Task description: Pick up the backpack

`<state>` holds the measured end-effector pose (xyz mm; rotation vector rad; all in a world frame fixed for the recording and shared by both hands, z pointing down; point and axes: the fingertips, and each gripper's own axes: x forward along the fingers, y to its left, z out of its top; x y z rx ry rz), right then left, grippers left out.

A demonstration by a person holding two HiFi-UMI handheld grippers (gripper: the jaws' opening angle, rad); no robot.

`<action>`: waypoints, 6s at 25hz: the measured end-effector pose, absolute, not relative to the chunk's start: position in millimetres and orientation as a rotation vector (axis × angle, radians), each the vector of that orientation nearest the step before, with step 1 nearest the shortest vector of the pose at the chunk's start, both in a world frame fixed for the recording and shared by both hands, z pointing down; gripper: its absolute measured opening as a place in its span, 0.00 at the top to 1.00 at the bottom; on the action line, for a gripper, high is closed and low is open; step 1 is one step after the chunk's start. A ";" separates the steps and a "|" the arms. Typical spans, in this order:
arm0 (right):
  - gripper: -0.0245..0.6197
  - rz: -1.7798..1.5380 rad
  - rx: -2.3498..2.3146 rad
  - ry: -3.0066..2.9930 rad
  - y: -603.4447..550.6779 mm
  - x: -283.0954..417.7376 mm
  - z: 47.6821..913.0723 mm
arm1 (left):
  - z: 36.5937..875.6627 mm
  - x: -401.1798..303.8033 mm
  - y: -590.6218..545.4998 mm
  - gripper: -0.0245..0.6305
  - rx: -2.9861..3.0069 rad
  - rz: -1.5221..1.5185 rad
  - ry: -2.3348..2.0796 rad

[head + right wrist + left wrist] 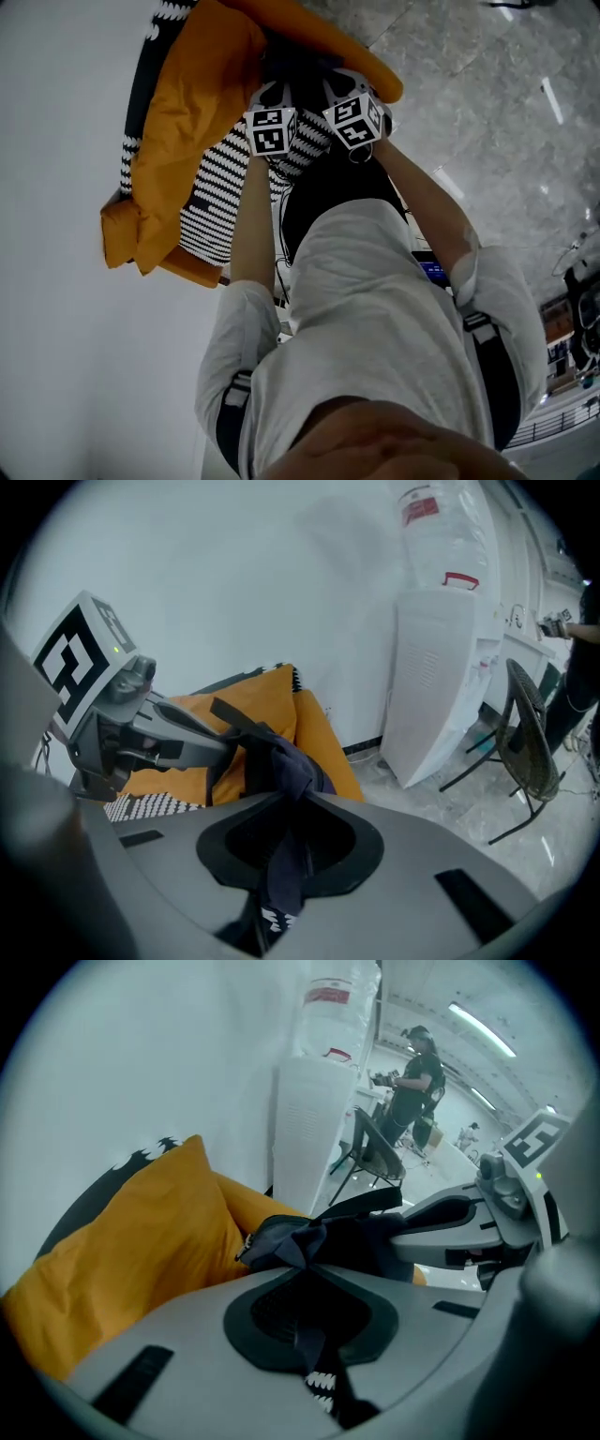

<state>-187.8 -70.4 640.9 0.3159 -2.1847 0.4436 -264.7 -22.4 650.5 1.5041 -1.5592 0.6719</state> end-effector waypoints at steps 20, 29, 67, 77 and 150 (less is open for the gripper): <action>0.84 0.272 0.007 -2.184 -7.0 -225.7 633.4 | 641.4 -275.7 66.4 0.93 1.186 0.418 -1.765; 0.85 0.252 0.008 -2.192 21.5 -223.2 628.2 | 638.0 -265.5 94.4 0.93 1.145 0.352 -1.823; 0.85 0.209 0.148 -2.303 118.8 -158.2 576.6 | 561.7 -205.2 212.1 0.93 1.097 0.201 -2.009; 0.85 0.151 0.097 -2.354 143.6 -162.0 550.2 | 544.2 -184.9 247.2 0.93 1.067 0.135 -2.036; 0.85 -0.014 -0.217 -2.976 109.3 87.5 218.5 | 230.4 60.9 200.3 0.93 0.923 0.145 -2.803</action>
